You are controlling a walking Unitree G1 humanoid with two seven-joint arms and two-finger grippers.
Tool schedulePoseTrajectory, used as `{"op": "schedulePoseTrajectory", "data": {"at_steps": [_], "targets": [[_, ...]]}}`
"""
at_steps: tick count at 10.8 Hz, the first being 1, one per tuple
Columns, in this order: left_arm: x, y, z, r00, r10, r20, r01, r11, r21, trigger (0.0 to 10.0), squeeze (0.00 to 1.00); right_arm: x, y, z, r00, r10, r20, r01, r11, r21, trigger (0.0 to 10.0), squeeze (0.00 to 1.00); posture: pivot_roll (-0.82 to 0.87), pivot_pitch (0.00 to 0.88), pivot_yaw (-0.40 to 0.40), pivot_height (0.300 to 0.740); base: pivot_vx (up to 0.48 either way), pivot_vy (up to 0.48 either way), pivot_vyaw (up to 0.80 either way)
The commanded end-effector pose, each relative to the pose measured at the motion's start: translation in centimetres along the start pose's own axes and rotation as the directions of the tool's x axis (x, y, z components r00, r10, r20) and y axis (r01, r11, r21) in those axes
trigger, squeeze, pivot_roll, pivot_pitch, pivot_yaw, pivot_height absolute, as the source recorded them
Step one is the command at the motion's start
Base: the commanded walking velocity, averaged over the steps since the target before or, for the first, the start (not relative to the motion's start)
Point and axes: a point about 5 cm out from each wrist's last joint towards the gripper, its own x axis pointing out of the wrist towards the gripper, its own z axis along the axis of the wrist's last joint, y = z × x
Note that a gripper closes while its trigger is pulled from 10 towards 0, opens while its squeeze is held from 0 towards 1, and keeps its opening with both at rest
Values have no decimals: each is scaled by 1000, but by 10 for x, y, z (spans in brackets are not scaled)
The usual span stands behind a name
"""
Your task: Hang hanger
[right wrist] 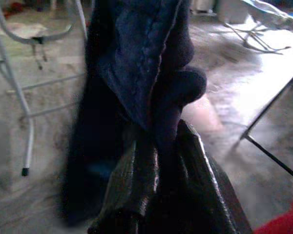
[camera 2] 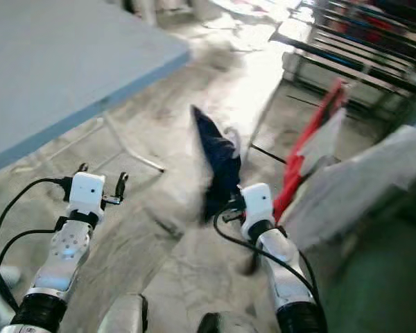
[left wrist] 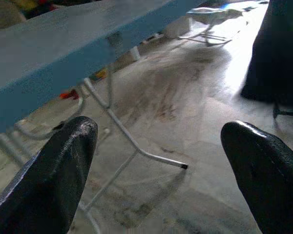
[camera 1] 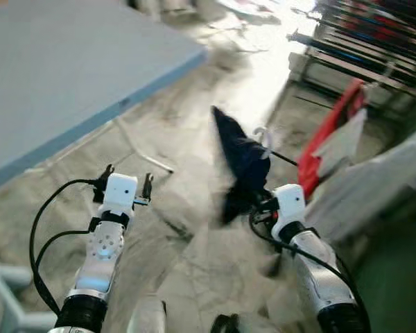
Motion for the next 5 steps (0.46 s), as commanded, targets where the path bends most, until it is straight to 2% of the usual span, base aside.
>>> {"op": "schedulePoseTrajectory", "data": {"at_steps": [1, 4, 5], "targets": [[-1, -1, -1, 1000, 5, -11, -5, 1000, 0, 10000, 0, 0, -6, 10, 999, -15, 44, 15, 1000, 2, 10000, 0, 42, 97, -88, 740, 0, 0, 800], [0, -2, 0, 1000, 13, -10, -13, 1000, 3, 10000, 0, 2, 0, 16, 997, 31, 72, -31, 999, -9, 10000, 0, 41, 114, -88, 740, 0, 0, 800], [1, -3, 2, 1000, -3, -3, 3, 1000, 27, 10000, 0, 4, 1, 20, 995, 42, 85, -41, 999, -12, 10000, 0, 47, 126, -87, 740, 0, 0, 800]]}}
